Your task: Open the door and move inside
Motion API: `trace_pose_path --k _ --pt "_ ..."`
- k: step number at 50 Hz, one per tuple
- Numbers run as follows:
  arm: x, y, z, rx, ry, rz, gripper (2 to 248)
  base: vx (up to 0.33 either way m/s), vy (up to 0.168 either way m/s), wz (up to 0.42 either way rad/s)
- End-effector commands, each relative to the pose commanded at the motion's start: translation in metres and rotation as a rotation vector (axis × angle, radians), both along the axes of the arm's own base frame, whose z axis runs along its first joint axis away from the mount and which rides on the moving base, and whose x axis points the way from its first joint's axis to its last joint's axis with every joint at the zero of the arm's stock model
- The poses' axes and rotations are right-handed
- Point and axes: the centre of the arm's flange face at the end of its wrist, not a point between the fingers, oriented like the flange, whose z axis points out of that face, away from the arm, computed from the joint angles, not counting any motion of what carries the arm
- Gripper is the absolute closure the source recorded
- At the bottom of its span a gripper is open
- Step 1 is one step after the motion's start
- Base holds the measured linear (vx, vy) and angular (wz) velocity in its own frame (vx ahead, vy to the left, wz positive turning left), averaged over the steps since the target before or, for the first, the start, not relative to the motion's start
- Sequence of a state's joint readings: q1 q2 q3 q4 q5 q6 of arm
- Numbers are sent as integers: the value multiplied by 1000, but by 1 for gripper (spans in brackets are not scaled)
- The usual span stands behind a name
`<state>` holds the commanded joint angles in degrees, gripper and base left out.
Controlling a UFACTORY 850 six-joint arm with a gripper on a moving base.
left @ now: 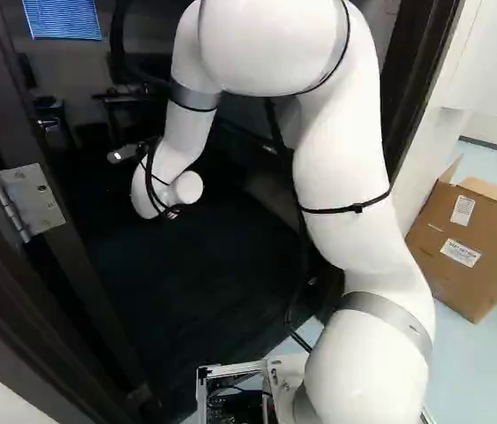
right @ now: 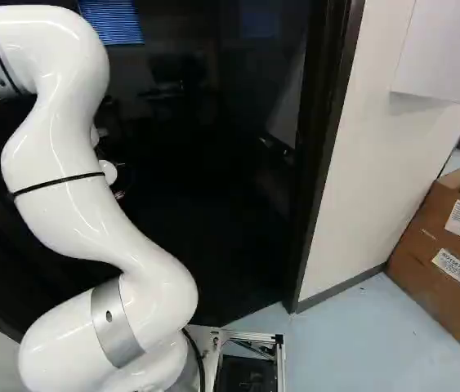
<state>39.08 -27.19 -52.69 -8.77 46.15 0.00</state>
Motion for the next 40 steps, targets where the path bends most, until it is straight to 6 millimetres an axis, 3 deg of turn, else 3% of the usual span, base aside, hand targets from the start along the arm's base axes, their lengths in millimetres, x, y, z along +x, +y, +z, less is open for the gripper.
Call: trace_pose_path --k 40 --pt "-10 -70 6 -18 25 -90 3 0 0 0"
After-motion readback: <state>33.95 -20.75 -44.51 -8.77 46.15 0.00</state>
